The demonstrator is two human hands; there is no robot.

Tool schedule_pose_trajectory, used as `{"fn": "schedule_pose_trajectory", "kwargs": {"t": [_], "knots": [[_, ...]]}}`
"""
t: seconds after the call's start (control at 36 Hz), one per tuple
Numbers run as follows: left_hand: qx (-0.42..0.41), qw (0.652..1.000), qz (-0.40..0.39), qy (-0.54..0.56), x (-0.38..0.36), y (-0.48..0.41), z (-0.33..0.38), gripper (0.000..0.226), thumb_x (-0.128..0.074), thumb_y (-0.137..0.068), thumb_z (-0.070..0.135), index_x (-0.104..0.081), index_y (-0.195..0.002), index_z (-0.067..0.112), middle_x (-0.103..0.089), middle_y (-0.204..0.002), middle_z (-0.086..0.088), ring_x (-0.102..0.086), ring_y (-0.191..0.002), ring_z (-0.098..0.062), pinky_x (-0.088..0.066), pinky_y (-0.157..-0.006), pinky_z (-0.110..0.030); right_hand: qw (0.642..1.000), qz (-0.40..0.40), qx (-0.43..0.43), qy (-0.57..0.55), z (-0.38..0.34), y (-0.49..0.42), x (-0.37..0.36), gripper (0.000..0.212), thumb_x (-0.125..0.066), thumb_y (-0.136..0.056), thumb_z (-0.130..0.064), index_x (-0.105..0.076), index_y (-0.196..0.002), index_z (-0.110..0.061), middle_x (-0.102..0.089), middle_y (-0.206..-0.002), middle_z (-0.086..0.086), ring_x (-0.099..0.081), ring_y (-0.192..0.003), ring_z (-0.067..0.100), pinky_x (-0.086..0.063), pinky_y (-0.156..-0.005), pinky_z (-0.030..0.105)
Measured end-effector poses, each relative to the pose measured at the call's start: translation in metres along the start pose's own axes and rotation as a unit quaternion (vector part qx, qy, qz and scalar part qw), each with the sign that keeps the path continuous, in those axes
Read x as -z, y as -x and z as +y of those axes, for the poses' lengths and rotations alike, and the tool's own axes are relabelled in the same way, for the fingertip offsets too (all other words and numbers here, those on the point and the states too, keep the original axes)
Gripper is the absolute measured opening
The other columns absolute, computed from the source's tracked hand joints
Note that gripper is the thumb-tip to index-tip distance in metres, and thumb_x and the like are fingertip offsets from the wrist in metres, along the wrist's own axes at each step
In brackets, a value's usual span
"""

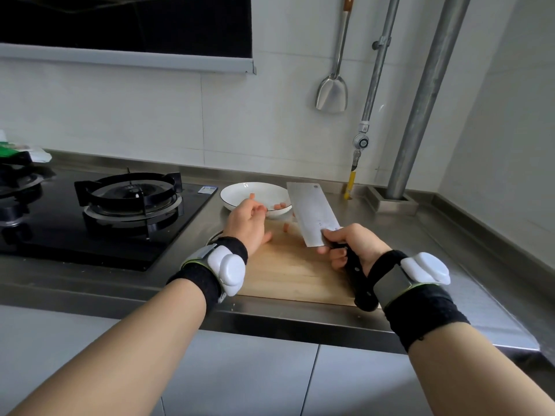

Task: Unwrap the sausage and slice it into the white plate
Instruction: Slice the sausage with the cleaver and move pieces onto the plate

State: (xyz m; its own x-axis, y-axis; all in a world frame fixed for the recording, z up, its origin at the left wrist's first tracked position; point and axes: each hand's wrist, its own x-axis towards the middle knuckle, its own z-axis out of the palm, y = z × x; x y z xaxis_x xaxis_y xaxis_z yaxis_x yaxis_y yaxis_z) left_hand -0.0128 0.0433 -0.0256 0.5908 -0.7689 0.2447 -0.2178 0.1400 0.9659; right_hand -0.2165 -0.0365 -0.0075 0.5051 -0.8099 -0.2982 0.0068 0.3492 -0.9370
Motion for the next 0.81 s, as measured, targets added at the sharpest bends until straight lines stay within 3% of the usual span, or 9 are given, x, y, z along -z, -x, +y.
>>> {"fn": "schedule_pose_trajectory", "kwargs": {"t": [0.06,0.14,0.22,0.36,0.42,0.5,0.61,0.69,0.81], "knots": [[0.052,0.997,-0.008,0.052,-0.004,-0.001,0.010,0.025,-0.048,-0.098,0.030,-0.060,-0.102,0.008,-0.057,-0.129,-0.009,-0.056,-0.116,-0.024,-0.060,-0.072,-0.042,1.000,-0.008,0.001,-0.018,-0.001,-0.001,0.004,0.020,-0.059,-0.090,-0.007,-0.052,-0.108,0.000,-0.064,-0.075,0.023,-0.031,-0.035,0.012,-0.029,-0.036,0.021],[0.135,0.984,-0.040,0.107,-0.014,-0.004,0.027,0.042,-0.040,-0.099,0.045,-0.059,-0.111,0.010,-0.068,-0.111,-0.004,-0.064,-0.102,-0.017,-0.054,-0.083,-0.040,0.999,-0.021,0.001,-0.034,0.000,-0.001,0.006,0.016,-0.057,-0.092,-0.008,-0.052,-0.105,-0.002,-0.062,-0.070,0.020,-0.030,-0.034,0.011,-0.029,-0.034,0.020],[0.211,0.942,-0.081,0.247,-0.025,-0.007,0.046,0.056,-0.038,-0.100,0.048,-0.050,-0.125,0.000,-0.062,-0.120,-0.018,-0.063,-0.100,-0.029,-0.054,-0.081,-0.036,0.999,-0.024,0.007,-0.031,0.000,0.001,0.003,0.013,-0.057,-0.092,-0.008,-0.052,-0.103,-0.003,-0.061,-0.069,0.019,-0.030,-0.034,0.011,-0.028,-0.034,0.020],[0.289,0.883,-0.162,0.332,-0.046,-0.003,0.065,0.062,-0.033,-0.099,0.054,-0.050,-0.130,0.003,-0.056,-0.106,-0.008,-0.056,-0.083,-0.025,-0.049,-0.070,-0.036,0.999,-0.014,0.019,-0.023,0.000,0.002,0.005,0.014,-0.059,-0.091,-0.008,-0.051,-0.101,-0.002,-0.061,-0.070,0.021,-0.030,-0.036,0.012,-0.028,-0.035,0.021],[0.294,0.876,-0.175,0.340,-0.049,-0.003,0.067,0.056,-0.034,-0.101,0.049,-0.051,-0.131,0.006,-0.057,-0.121,-0.009,-0.057,-0.089,-0.023,-0.048,-0.068,-0.035,0.999,-0.010,0.020,-0.027,0.001,0.001,0.004,0.015,-0.059,-0.091,-0.008,-0.052,-0.103,-0.001,-0.061,-0.070,0.021,-0.031,-0.036,0.012,-0.028,-0.035,0.021],[0.287,0.891,-0.168,0.309,-0.052,-0.005,0.066,0.038,-0.042,-0.102,0.028,-0.054,-0.129,0.005,-0.057,-0.131,-0.012,-0.060,-0.099,-0.026,-0.051,-0.070,-0.037,0.999,-0.015,0.018,-0.044,0.002,0.000,0.006,0.016,-0.058,-0.092,-0.008,-0.052,-0.105,-0.001,-0.061,-0.070,0.020,-0.031,-0.035,0.012,-0.028,-0.035,0.021],[0.278,0.915,-0.148,0.253,-0.048,-0.010,0.060,0.030,-0.048,-0.098,0.007,-0.056,-0.127,0.004,-0.064,-0.113,-0.013,-0.061,-0.094,-0.026,-0.051,-0.084,-0.033,0.998,-0.016,0.020,-0.055,0.003,-0.003,0.007,0.024,-0.059,-0.090,-0.007,-0.052,-0.112,0.002,-0.061,-0.072,0.022,-0.032,-0.037,0.012,-0.029,-0.035,0.022],[0.264,0.933,-0.137,0.203,-0.045,-0.014,0.058,0.024,-0.050,-0.094,-0.003,-0.059,-0.116,0.002,-0.064,-0.096,-0.011,-0.058,-0.074,-0.018,-0.046,-0.061,-0.024,0.998,-0.015,0.025,-0.062,0.005,-0.003,0.007,0.029,-0.059,-0.090,-0.006,-0.052,-0.117,0.004,-0.061,-0.072,0.023,-0.033,-0.037,0.012,-0.030,-0.035,0.022],[0.251,0.944,-0.143,0.159,-0.046,-0.016,0.061,0.013,-0.050,-0.093,-0.005,-0.060,-0.094,0.003,-0.061,-0.084,-0.010,-0.054,-0.065,-0.016,-0.042,-0.052,-0.020,0.997,-0.013,0.028,-0.066,0.005,-0.001,0.006,0.028,-0.060,-0.090,-0.006,-0.052,-0.115,0.004,-0.061,-0.073,0.023,-0.034,-0.038,0.013,-0.030,-0.037,0.022]]}}
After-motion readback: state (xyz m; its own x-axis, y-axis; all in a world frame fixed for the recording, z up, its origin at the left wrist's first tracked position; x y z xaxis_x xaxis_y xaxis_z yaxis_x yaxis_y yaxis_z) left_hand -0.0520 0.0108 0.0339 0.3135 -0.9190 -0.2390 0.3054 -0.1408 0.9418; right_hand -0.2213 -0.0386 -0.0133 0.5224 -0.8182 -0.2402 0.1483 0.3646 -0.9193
